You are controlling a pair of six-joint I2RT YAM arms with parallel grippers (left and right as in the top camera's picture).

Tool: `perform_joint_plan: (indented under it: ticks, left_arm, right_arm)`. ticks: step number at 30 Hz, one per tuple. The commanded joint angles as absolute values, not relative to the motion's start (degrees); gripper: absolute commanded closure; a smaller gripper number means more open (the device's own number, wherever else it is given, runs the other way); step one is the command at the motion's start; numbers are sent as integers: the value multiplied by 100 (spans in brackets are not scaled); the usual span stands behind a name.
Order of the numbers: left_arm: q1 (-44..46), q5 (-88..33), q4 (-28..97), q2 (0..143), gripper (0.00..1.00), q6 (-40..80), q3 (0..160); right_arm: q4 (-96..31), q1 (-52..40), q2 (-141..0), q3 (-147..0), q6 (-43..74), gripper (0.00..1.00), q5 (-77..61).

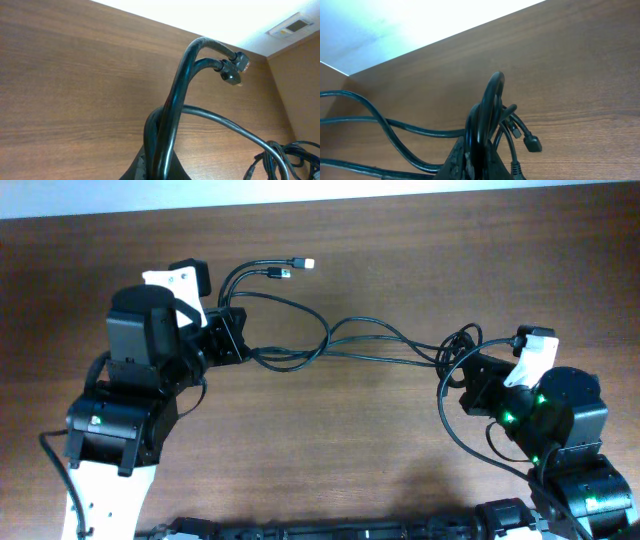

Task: Untangle cables

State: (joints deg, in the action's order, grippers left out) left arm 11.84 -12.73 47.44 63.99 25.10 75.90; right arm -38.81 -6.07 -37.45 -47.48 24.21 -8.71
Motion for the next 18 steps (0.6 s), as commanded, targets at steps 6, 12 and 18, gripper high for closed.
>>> perform_joint_plan:
  ticks: [6,12,18]
  left_arm:
    - [974,-725,4842,6342,64,2486,7660]
    - [974,-923,4829,6342,22,2484,7660]
    - [974,-932,4925,6342,1,2482,7660]
  right_arm:
    - [-3946,-443,-3750,-4790,2294,96,215]
    - [-3951,-443,-3750,-4790,2294,96,174]
    - [-3918,-443,-3750,-4790,2290,96,60]
